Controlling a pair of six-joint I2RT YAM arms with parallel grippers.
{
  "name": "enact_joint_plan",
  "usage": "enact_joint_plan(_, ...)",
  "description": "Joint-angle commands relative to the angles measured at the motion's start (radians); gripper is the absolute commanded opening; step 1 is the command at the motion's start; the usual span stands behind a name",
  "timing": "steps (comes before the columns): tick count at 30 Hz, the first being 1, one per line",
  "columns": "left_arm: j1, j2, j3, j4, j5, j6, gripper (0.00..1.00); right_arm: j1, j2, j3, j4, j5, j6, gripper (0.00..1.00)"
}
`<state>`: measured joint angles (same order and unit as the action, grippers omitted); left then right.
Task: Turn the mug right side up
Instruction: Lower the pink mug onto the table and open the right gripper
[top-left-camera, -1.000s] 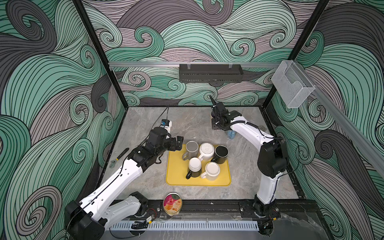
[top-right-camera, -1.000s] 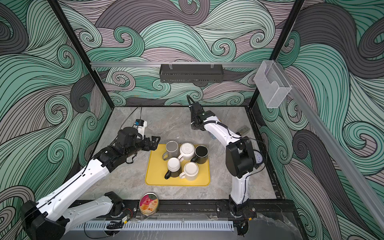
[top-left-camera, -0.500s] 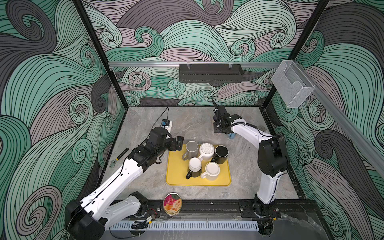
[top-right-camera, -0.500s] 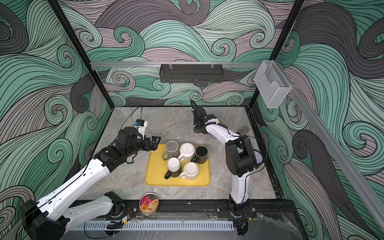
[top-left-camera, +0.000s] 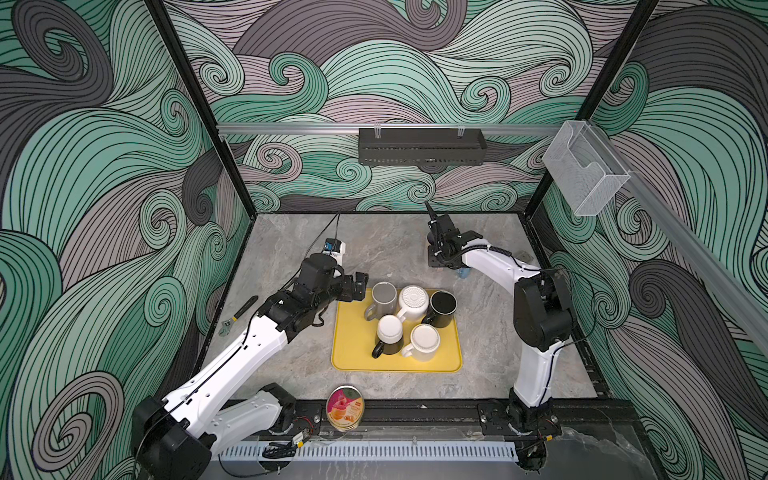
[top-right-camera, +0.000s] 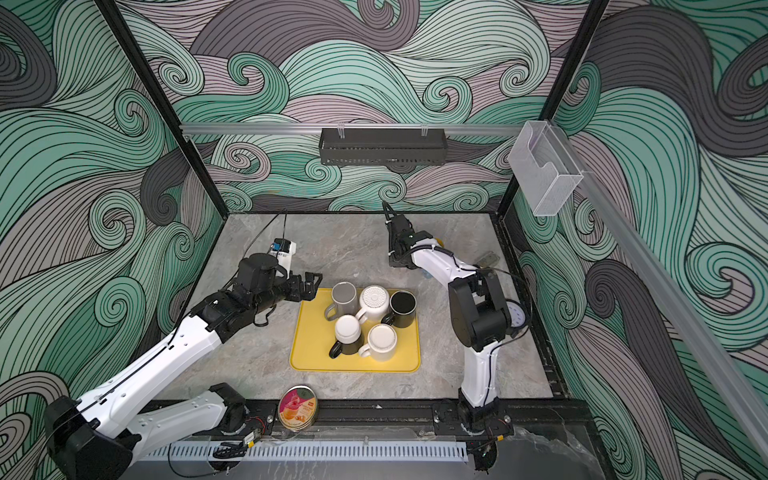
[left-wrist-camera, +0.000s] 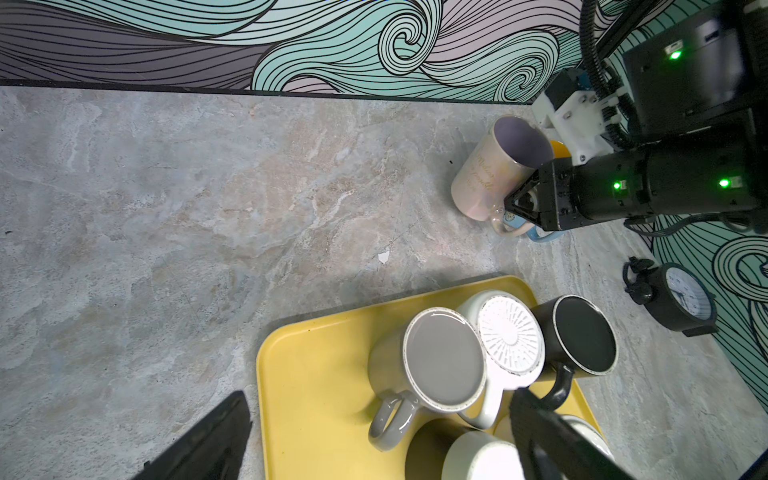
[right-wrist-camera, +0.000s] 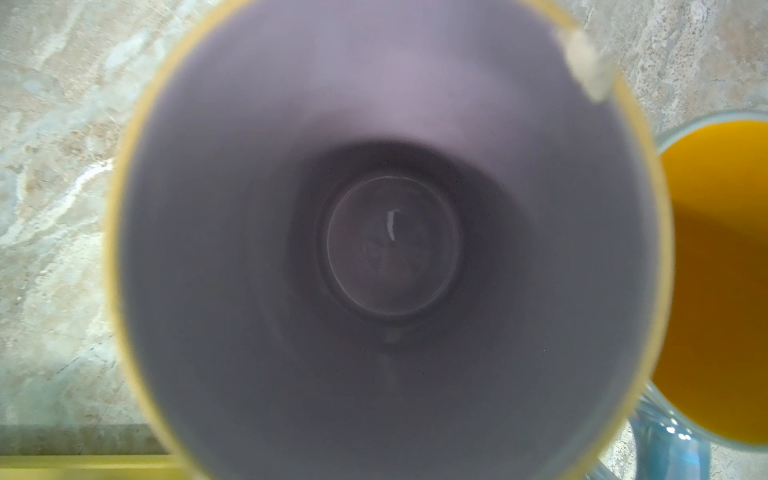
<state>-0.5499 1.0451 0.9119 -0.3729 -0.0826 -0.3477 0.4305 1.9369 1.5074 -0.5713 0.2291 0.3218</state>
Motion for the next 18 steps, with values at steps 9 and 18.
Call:
enact_joint_plan(9,0.008,0.012,-0.001,0.015,0.001,0.013,0.98,-0.010,-0.008,-0.026,0.107,0.050,-0.012,0.00)
enact_joint_plan(18,0.008,0.018,-0.002,0.015,0.001,0.013,0.99,-0.019,-0.009,-0.065,0.131,0.049,-0.006,0.00)
